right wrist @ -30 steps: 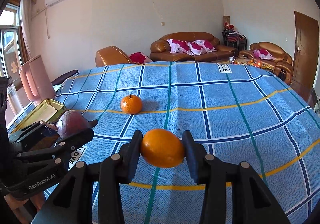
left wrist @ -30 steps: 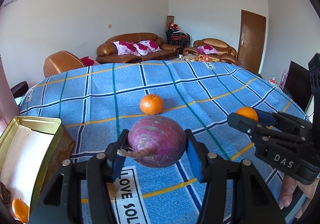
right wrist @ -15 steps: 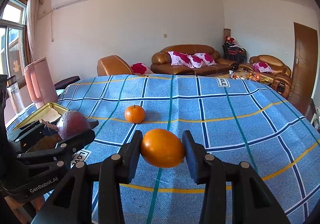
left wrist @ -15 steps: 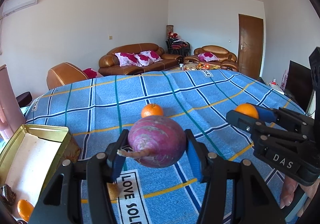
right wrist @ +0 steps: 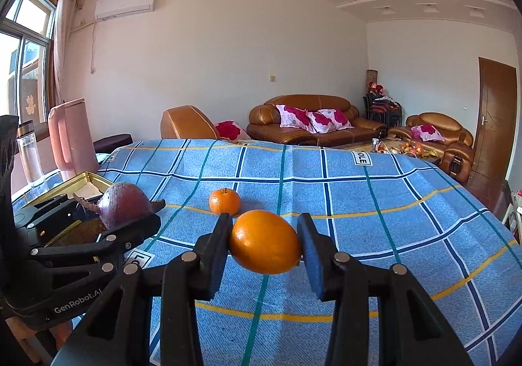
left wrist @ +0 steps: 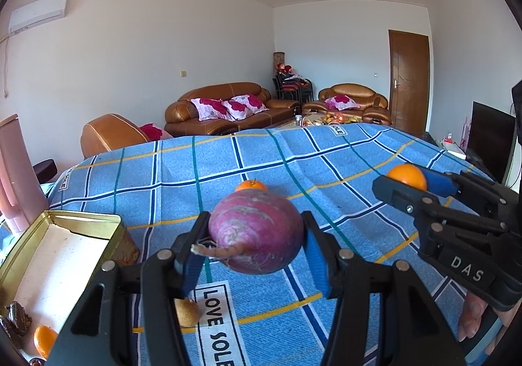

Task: Organize fruits
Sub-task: 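Lift and carry the red onion with left tool to the tin while right tool carries the orange there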

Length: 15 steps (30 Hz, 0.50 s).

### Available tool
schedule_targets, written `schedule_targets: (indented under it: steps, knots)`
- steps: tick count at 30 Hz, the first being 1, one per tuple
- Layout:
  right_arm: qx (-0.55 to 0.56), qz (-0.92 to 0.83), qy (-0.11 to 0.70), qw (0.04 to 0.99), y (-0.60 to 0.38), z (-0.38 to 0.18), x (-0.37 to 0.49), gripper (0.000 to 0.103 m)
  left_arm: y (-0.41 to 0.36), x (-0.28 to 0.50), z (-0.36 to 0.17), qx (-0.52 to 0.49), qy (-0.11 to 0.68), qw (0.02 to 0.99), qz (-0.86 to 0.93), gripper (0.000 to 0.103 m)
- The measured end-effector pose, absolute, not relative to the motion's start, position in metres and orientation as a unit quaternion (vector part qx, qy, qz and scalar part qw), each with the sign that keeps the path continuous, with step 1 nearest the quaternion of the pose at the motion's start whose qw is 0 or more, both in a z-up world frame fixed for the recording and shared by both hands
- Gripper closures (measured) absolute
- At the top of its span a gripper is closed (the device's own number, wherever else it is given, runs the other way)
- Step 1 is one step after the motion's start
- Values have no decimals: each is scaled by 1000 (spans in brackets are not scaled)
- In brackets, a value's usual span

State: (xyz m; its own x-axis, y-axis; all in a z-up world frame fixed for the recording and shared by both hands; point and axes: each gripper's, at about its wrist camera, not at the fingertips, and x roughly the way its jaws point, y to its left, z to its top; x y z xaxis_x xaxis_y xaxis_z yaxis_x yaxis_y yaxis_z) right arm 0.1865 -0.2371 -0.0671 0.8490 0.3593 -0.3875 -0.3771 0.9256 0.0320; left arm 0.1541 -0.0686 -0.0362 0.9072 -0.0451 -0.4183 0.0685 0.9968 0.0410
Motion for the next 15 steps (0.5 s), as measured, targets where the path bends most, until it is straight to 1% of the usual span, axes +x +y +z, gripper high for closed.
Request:
schedule_targets:
  steps: [10, 15]
  knots:
    - [-24, 198, 163, 966, -237, -63, 173, 60, -69, 146, -33, 29, 197, 980, -24, 47]
    - [-22, 200, 158, 967, -238, -62, 172, 60, -69, 139, -32, 33, 186, 982, -23, 47]
